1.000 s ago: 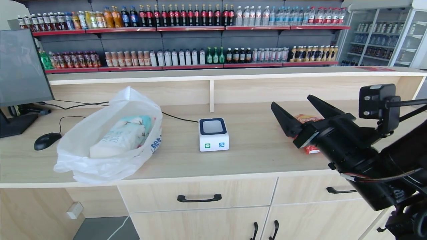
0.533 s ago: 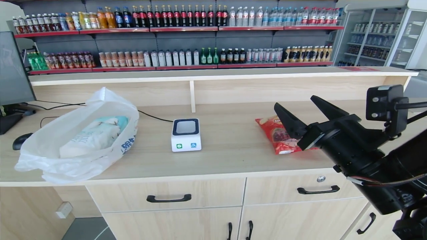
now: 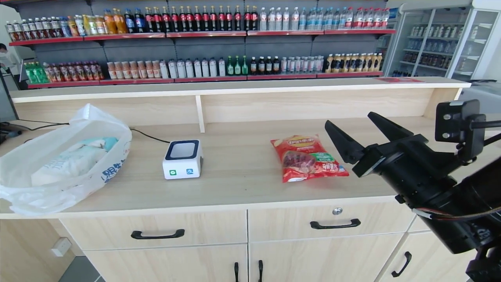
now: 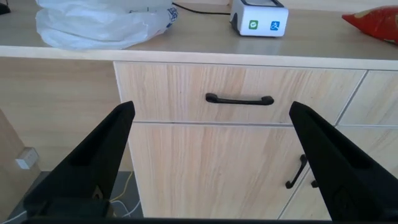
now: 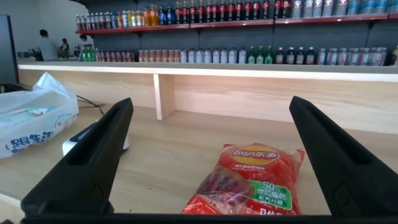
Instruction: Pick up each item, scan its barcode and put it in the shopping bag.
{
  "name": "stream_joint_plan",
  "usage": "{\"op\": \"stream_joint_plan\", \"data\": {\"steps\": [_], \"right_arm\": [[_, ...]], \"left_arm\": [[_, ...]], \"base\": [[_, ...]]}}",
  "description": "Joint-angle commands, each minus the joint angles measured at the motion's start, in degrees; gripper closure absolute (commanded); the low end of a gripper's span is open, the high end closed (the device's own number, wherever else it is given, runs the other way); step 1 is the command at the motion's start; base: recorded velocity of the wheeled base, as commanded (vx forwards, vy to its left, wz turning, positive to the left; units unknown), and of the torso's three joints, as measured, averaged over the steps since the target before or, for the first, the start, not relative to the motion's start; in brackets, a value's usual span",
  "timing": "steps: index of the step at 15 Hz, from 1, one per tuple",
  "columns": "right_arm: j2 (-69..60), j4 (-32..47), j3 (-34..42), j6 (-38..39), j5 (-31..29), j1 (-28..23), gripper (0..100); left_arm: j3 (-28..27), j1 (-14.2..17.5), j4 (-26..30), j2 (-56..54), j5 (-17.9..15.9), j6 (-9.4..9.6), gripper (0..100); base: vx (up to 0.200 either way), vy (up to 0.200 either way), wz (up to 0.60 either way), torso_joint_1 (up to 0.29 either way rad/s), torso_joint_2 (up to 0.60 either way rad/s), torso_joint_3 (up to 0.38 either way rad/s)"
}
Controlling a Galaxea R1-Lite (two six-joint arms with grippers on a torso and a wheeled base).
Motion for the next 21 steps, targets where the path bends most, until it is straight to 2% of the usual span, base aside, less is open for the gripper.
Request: {"op": "stream_joint_plan", "data": {"steps": [1, 2, 8, 17, 19, 21], "right_arm": [[0.1, -0.1, 0.0, 0.0, 0.0, 0.1, 0], [0.3, -0.1, 0.0, 0.0, 0.0, 0.1, 0], [0.7, -0.1, -0.1, 0.0, 0.0, 0.1, 0], [0.4, -0.1, 0.0, 0.3, 0.0, 0.2, 0], [0.3, -0.1, -1.5, 4.7, 1.9, 0.2, 0], [0.0, -0.1, -1.5, 5.2, 6.2, -1.6, 0]], "left_arm": [[0.0, 0.0, 0.0, 0.0, 0.0, 0.08, 0], [0.1, 0.0, 0.0, 0.0, 0.0, 0.17, 0], [0.1, 0.0, 0.0, 0.0, 0.0, 0.08, 0], [0.1, 0.0, 0.0, 0.0, 0.0, -0.1, 0], [0.1, 0.0, -0.5, 0.0, 0.1, -0.36, 0], [0.1, 0.0, -0.5, 0.0, 0.2, -0.45, 0]], "base": [[0.0, 0.0, 0.0, 0.0, 0.0, 0.0], [0.0, 0.0, 0.0, 0.0, 0.0, 0.0], [0.2, 0.0, 0.0, -0.002, 0.0, 0.004], [0.0, 0.0, 0.0, 0.0, 0.0, 0.0], [0.0, 0.0, 0.0, 0.0, 0.0, 0.0], [0.0, 0.0, 0.0, 0.0, 0.0, 0.0]]}}
